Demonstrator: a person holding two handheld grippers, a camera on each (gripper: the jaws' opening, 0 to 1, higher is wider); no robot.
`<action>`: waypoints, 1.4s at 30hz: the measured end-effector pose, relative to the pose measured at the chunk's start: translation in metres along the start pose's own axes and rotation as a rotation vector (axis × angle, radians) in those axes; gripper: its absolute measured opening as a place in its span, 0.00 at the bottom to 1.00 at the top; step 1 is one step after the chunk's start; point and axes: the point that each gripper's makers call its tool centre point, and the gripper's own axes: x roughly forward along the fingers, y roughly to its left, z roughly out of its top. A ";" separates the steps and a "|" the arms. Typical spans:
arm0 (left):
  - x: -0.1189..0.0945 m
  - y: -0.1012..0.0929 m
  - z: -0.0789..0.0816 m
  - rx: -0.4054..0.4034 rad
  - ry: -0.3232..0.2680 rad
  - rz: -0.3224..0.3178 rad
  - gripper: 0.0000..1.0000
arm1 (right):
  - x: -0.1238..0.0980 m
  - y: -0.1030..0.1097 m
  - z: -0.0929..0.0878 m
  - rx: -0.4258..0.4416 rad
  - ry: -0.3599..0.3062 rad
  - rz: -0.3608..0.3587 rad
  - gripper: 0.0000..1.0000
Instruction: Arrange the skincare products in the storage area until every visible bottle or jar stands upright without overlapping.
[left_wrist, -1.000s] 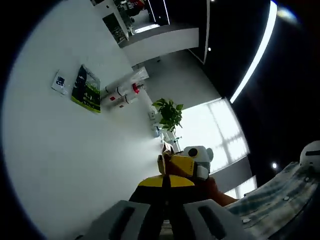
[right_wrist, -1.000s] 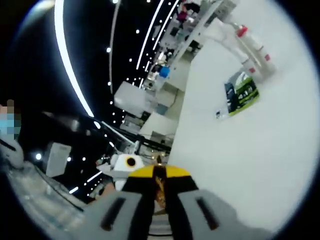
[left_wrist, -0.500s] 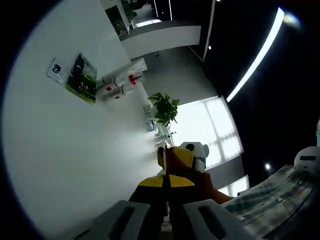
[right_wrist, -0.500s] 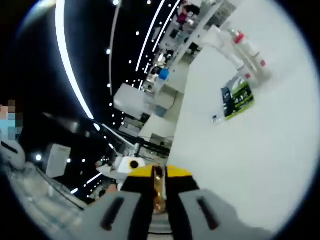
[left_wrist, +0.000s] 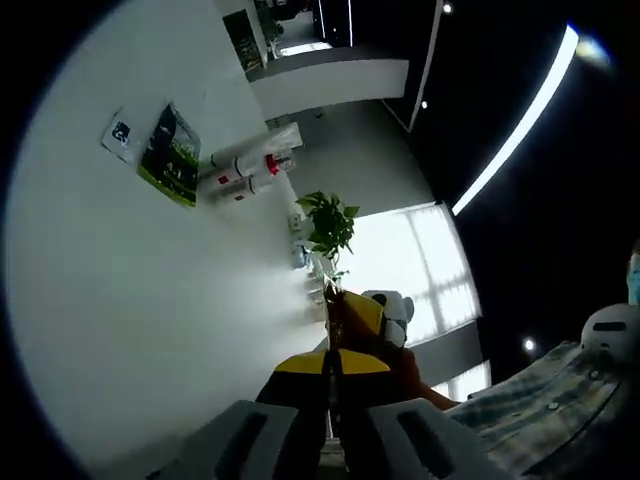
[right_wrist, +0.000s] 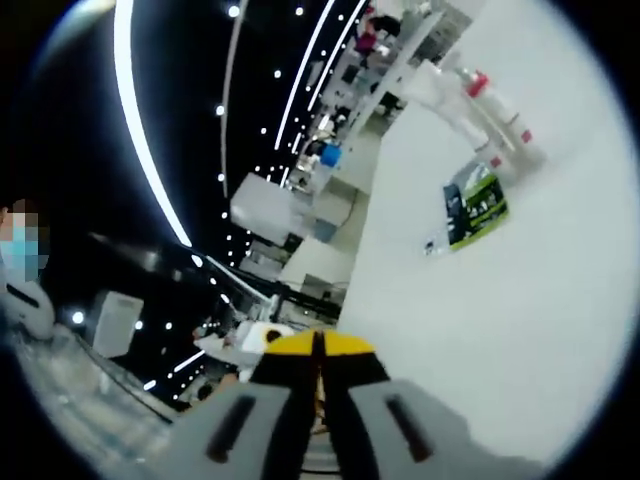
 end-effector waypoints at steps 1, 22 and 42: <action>0.000 0.000 0.001 0.000 0.000 0.000 0.01 | 0.001 0.000 0.000 0.008 -0.004 0.004 0.02; -0.033 0.052 0.137 -0.007 -0.187 0.147 0.01 | -0.017 -0.022 -0.027 -0.056 -0.019 -0.178 0.29; -0.018 0.103 0.236 0.024 -0.193 0.292 0.01 | -0.049 -0.048 -0.027 -0.172 -0.156 -0.493 0.39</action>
